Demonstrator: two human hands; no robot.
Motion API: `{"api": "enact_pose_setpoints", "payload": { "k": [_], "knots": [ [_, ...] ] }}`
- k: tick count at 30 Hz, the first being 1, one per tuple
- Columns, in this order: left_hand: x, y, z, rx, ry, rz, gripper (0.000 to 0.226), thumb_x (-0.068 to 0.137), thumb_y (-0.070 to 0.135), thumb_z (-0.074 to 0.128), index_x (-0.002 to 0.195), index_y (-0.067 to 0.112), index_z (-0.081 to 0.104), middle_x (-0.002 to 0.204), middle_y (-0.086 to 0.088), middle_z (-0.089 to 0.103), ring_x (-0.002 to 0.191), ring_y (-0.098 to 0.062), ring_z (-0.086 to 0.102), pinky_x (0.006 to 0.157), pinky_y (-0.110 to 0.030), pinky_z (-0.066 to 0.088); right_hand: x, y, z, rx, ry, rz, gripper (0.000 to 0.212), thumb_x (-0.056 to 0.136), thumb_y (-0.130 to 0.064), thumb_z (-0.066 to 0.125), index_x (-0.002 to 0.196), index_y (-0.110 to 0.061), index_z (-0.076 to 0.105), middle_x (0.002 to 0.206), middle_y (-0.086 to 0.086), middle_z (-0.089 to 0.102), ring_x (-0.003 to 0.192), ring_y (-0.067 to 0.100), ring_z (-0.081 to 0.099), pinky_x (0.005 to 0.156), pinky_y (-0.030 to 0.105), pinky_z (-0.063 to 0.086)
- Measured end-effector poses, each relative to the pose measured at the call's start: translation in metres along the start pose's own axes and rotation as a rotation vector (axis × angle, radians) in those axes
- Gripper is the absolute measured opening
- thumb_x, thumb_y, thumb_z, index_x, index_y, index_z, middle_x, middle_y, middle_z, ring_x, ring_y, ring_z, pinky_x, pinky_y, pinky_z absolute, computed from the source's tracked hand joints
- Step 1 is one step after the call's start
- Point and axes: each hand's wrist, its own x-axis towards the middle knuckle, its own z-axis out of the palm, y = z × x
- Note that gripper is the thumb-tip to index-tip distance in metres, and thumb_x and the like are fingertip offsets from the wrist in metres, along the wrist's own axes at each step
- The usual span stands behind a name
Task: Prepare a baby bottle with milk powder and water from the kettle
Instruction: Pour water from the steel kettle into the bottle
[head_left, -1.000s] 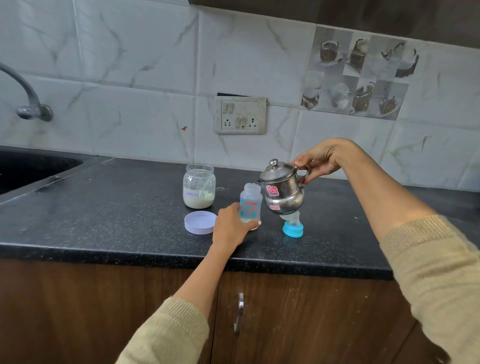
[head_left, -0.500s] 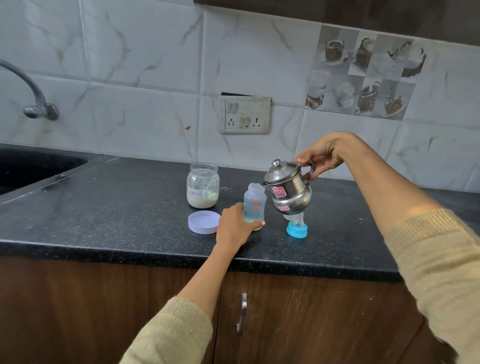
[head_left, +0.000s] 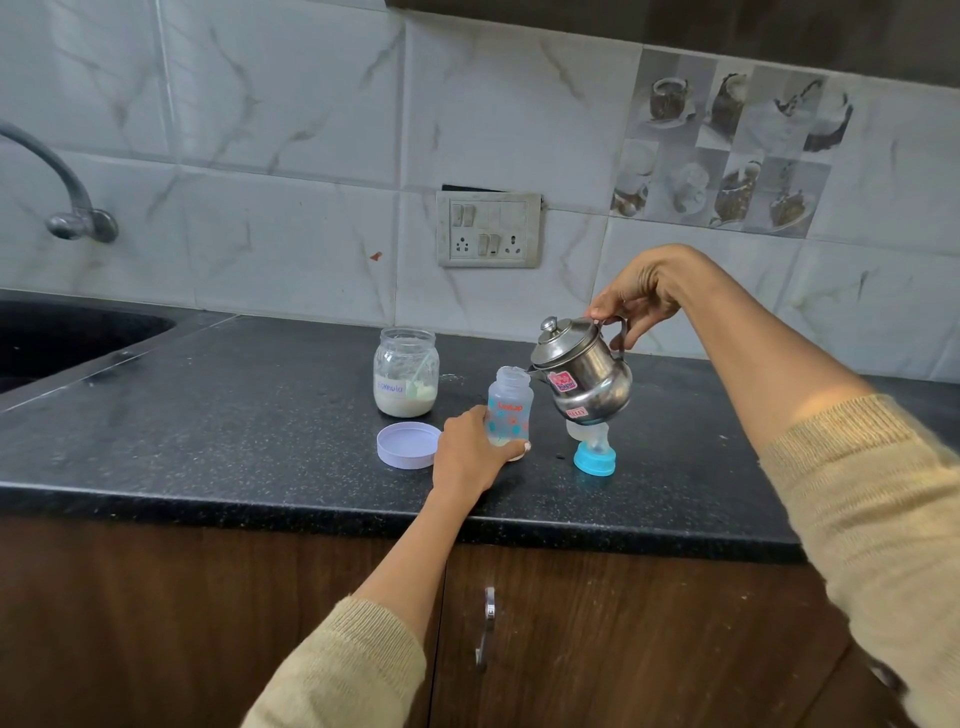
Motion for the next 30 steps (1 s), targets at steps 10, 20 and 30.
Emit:
{"api": "enact_pose_setpoints", "payload": {
  "k": [10,20,30],
  "knots": [
    [0.001,-0.001,0.001,-0.002,-0.002,-0.002,0.062,0.071,0.041,0.075,0.121,0.013,0.053,0.123,-0.005,0.061,0.111,-0.02,0.058,0.089,-0.031,0.047,-0.012,-0.012,0.006,-0.075,0.018,-0.013,0.024,0.093,-0.004,0.055,0.116,-0.007,0.062,0.138,0.008,0.05,0.091,0.033,0.062,0.076,0.041,0.055],
    [0.0,0.0,0.001,-0.009,0.008,0.002,0.063,0.07,0.04,0.076,0.121,0.011,0.053,0.122,-0.006,0.061,0.11,-0.021,0.058,0.088,-0.031,0.047,-0.023,-0.028,0.014,-0.203,0.081,-0.021,0.029,0.095,-0.005,0.051,0.123,-0.007,0.059,0.142,0.008,0.047,0.118,0.036,0.057,0.1,0.04,0.047],
    [0.0,-0.001,0.001,-0.015,0.018,0.002,0.06,0.069,0.041,0.076,0.117,0.012,0.056,0.118,-0.005,0.063,0.106,-0.021,0.059,0.084,-0.032,0.048,-0.03,-0.035,0.019,-0.3,0.101,-0.01,0.03,0.094,-0.006,0.053,0.124,-0.009,0.059,0.141,0.007,0.049,0.118,0.033,0.058,0.066,0.036,0.057]
  ]
}}
